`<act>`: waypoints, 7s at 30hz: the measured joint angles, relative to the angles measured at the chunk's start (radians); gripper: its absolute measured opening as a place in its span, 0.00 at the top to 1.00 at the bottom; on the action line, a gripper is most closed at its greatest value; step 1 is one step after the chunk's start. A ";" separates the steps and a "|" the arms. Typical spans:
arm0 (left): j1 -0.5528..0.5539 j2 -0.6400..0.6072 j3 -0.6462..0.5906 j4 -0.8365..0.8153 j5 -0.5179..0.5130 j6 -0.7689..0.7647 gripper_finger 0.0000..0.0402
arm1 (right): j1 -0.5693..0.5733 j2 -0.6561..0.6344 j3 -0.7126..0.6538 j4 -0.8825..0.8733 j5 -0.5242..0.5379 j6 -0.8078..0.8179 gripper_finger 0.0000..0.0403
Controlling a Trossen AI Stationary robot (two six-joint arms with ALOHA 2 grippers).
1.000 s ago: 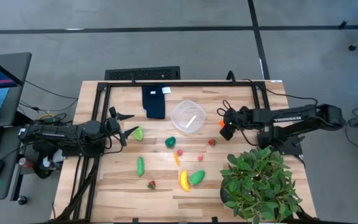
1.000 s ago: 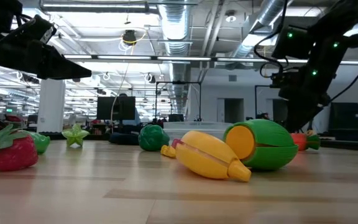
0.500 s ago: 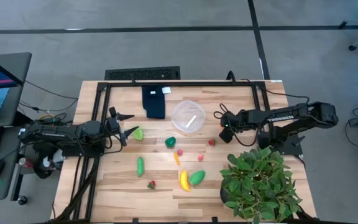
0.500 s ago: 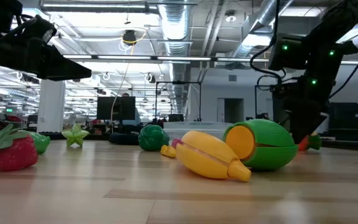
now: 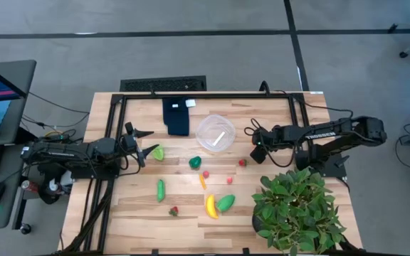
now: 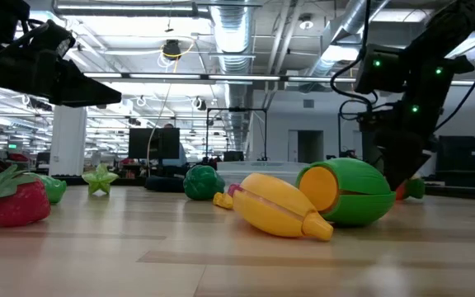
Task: Pick and placing Produce into tupperware
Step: Put the orange carrot into the transparent container, then put the starfruit into the transparent container
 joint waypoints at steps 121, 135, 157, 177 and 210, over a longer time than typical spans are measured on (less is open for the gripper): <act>0.000 0.000 0.000 0.000 0.000 0.018 0.34 | -0.196 0.346 0.052 1.136 -0.210 -0.393 0.53; 0.000 0.000 0.000 0.000 0.000 0.018 0.34 | -0.202 0.346 0.052 1.078 -0.209 -0.401 0.54; 0.000 0.000 0.000 0.000 0.000 0.018 0.34 | -0.202 0.344 0.052 1.078 -0.209 -0.401 0.47; 0.000 0.000 0.000 0.000 0.000 0.018 0.34 | -0.135 0.126 0.051 0.789 -0.239 -0.555 0.45; 0.000 0.251 0.028 -0.074 0.111 -0.031 0.34 | 0.212 -0.215 -0.037 0.218 -0.171 -0.268 0.45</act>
